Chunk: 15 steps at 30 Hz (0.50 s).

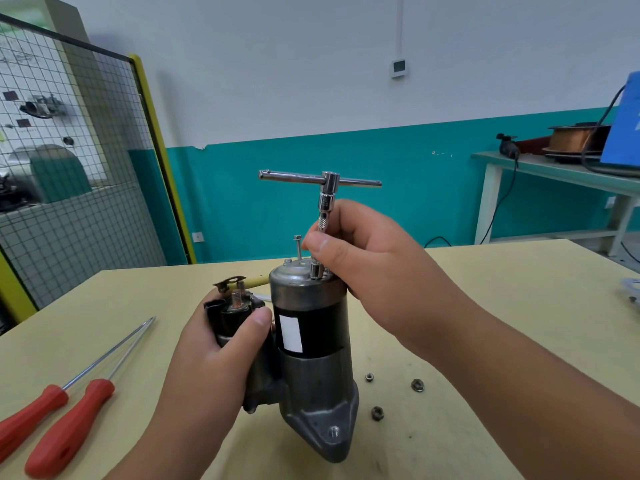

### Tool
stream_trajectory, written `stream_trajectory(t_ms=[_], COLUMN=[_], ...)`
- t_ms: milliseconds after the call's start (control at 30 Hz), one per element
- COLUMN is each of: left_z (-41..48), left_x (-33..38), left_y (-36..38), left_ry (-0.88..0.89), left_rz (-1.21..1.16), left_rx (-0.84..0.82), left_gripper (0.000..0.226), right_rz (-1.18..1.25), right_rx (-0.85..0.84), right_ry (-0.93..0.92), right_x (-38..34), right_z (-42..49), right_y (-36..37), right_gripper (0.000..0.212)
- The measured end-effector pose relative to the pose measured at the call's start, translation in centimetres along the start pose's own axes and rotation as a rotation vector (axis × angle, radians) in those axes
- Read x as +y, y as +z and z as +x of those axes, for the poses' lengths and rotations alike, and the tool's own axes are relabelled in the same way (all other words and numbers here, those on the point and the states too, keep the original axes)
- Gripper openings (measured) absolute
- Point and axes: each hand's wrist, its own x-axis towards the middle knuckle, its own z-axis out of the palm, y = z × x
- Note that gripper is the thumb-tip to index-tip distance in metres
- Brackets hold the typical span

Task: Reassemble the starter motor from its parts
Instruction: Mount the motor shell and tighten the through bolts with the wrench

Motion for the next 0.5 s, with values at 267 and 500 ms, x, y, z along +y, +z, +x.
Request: stream_trajectory(t_ms=[267, 500], left_z=[0.05, -0.07], left_x=[0.26, 0.32], left_y=[0.22, 0.26], left_ry=[-0.011, -0.005], left_rz=[0.005, 0.005], left_rx=[0.011, 0.014], left_gripper=[0.044, 0.046], right_rz=[0.002, 0.008], right_rx=[0.027, 0.030], right_ry=[0.012, 0.020], right_x=[0.28, 0.23], right_z=[0.07, 0.08], right_y=[0.20, 0.20], right_gripper=[0.016, 0.016])
